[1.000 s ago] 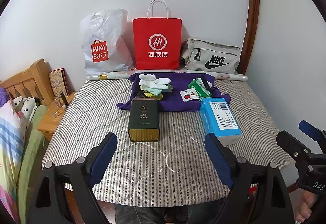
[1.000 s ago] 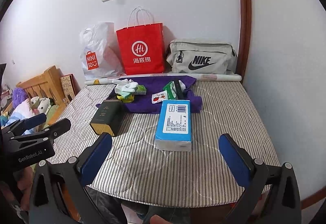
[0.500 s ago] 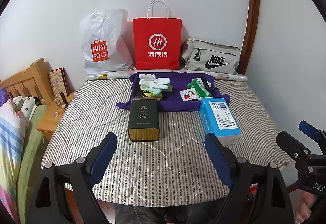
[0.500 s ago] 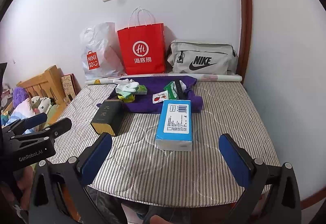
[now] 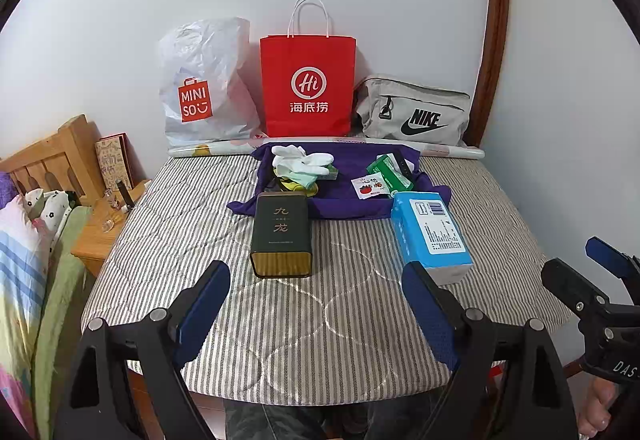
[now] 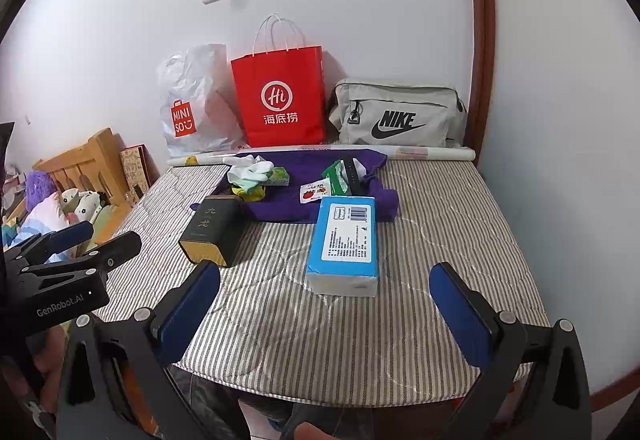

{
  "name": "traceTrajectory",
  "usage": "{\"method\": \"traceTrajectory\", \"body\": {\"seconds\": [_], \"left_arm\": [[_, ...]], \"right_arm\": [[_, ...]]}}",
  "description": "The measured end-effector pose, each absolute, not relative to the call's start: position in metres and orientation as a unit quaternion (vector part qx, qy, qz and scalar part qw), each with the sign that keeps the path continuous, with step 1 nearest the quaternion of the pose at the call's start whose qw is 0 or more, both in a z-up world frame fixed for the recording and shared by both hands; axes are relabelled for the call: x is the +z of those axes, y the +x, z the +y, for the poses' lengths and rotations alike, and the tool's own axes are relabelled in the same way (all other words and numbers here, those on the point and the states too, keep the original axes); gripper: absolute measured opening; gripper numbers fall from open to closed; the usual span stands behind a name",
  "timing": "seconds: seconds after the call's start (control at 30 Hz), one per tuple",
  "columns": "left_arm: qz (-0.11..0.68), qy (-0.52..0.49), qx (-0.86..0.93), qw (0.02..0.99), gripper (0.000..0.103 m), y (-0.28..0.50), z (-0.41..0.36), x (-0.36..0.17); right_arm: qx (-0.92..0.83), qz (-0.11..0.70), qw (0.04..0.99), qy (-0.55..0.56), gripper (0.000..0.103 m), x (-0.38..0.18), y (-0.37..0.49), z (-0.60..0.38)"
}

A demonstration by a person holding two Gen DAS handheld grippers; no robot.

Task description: Organize soft objects

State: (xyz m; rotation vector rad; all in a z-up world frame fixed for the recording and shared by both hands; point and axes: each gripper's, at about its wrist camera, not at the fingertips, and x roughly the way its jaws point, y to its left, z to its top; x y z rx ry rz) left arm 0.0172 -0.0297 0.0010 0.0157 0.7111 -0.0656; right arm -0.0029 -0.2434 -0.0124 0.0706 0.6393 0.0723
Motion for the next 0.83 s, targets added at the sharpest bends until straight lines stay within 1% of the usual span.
{"method": "traceTrajectory", "body": {"seconds": [0.77, 0.83], "left_arm": [[0.348, 0.008, -0.03, 0.937, 0.087, 0.0157, -0.0292, 0.0012], [0.347, 0.009, -0.03, 0.937, 0.089, 0.0155, -0.0289, 0.0013]], "right_arm": [[0.038, 0.313, 0.948, 0.031, 0.103, -0.0112, -0.0051, -0.2391], [0.038, 0.313, 0.948, 0.031, 0.103, -0.0115, -0.005, -0.2397]]}}
